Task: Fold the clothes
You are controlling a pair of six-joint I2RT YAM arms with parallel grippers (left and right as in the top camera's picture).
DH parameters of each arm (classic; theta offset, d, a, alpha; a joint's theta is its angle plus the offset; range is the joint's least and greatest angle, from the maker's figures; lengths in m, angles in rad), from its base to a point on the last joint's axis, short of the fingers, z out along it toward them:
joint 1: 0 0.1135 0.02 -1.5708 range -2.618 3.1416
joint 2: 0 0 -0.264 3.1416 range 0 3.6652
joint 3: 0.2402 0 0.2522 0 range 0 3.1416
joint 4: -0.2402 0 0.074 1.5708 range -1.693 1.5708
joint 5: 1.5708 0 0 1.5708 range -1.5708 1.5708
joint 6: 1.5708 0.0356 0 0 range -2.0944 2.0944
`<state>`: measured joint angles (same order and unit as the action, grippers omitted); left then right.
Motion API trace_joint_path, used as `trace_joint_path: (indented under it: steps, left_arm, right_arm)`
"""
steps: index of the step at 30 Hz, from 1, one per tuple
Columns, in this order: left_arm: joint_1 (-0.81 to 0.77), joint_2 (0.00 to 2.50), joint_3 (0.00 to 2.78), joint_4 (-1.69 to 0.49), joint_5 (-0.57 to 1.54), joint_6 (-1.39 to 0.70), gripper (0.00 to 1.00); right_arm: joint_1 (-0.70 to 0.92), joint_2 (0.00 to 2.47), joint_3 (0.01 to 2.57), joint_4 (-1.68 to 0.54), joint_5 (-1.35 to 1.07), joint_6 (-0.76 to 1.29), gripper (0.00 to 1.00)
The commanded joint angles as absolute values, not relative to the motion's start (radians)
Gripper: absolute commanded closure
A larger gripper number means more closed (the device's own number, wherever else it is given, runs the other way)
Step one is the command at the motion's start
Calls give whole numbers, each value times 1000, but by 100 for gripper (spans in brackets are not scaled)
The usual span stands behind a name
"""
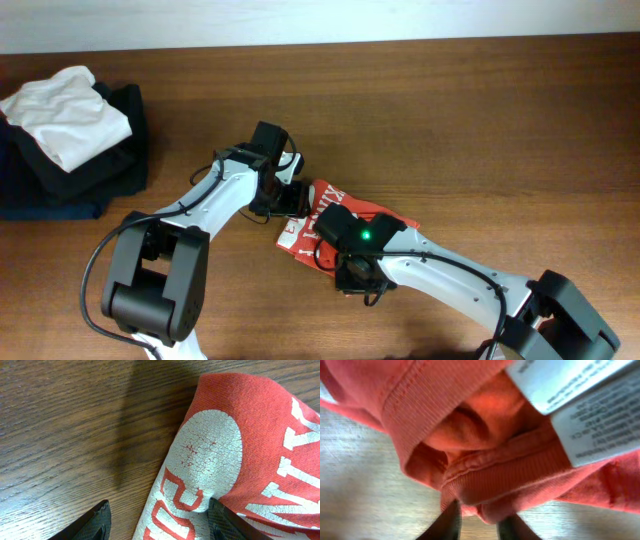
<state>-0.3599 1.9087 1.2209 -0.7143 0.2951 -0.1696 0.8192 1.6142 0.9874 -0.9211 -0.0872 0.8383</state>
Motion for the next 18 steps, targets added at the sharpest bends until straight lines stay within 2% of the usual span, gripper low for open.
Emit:
trace_joint_path:
  steps: [1, 4, 7, 8, 11, 12, 14, 16, 18]
  left_arm:
    - [-362, 1919, 1211, -719, 281, -164, 39]
    - [-362, 1919, 1211, -728, 281, -164, 39]
    - [-362, 1919, 1211, -730, 280, -164, 39]
    - [-362, 1919, 1211, -731, 280, -164, 39]
    - [-362, 1919, 1211, -735, 280, -164, 39]
    - [-362, 1919, 1211, -735, 280, -164, 39]
    - [-362, 1919, 1211, -734, 280, -164, 39]
    - [-362, 1919, 1211, -734, 280, -164, 39]
    - [-362, 1919, 1211, -733, 280, -164, 39]
  right_arm:
    - [823, 1631, 985, -917, -18, 847, 95]
    - [822, 1636, 963, -998, 57, 987, 96]
    - [821, 1636, 963, -1052, 111, 1009, 95]
    - [815, 1636, 963, -1053, 110, 1009, 88]
    - [757, 1631, 963, -1071, 50, 976, 82]
    - [737, 1602, 969, -1071, 3, 923, 74]
    - [731, 1524, 992, -1071, -27, 862, 67]
    - [733, 1439, 1018, -1062, -55, 797, 55]
    - [733, 1404, 1019, -1037, -100, 721, 54]
